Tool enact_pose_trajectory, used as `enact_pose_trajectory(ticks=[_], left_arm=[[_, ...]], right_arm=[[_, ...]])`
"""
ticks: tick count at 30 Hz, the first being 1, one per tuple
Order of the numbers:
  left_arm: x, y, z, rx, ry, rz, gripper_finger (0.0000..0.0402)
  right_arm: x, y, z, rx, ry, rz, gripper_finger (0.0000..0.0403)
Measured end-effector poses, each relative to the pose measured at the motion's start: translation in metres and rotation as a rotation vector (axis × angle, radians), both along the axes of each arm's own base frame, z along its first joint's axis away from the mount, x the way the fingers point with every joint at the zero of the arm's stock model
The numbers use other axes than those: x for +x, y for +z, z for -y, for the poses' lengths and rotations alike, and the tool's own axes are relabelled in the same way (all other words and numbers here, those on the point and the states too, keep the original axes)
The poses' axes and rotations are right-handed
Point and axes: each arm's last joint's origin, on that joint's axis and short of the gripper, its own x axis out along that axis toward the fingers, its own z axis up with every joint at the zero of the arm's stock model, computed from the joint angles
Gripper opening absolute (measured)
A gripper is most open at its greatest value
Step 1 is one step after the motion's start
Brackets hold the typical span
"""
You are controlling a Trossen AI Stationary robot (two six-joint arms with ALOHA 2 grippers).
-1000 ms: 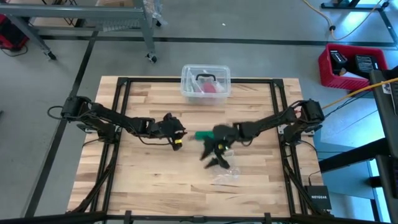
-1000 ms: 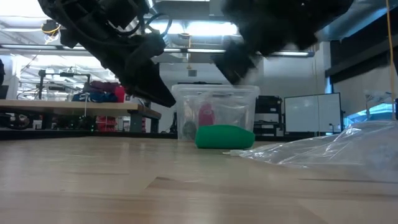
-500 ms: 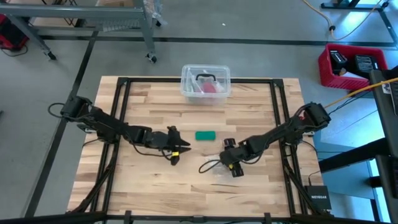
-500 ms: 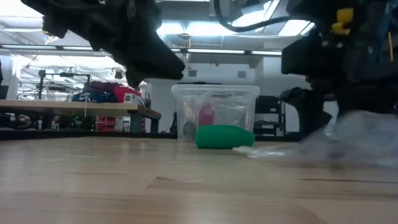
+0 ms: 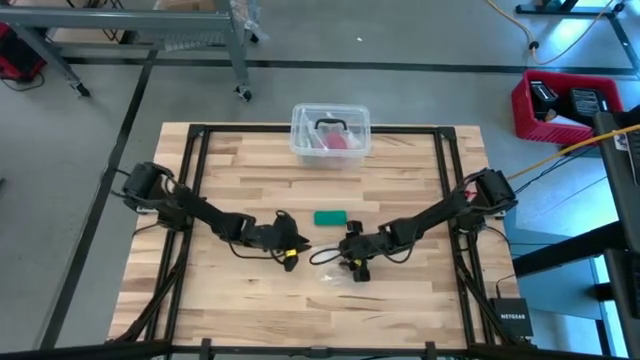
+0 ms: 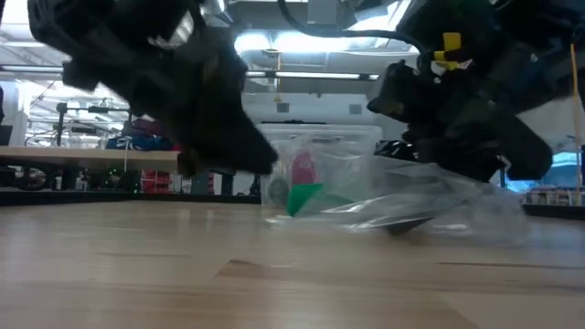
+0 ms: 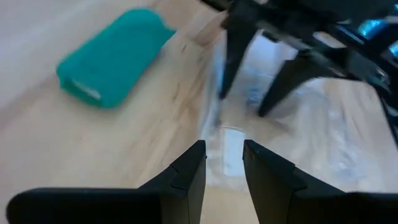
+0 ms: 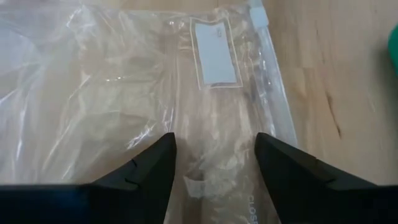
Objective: Roll bandage
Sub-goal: Put the rolled bandage into the transparent zip bag
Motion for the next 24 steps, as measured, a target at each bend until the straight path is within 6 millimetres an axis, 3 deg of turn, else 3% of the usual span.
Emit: enact_pose_trajectory(ticks=[7,24], left_arm=[[0.003,-0.035,0.002,-0.113,0.061,-0.099,0.01],[0.008,-0.037,0.01,-0.229,-0.058,-0.065,0.01]], right_arm=[[0.003,-0.006,0.0,-0.033,-0.027,0.027,0.0227],[0.008,-0.003,0.001,-0.062,-0.065,0.105,0.0227]])
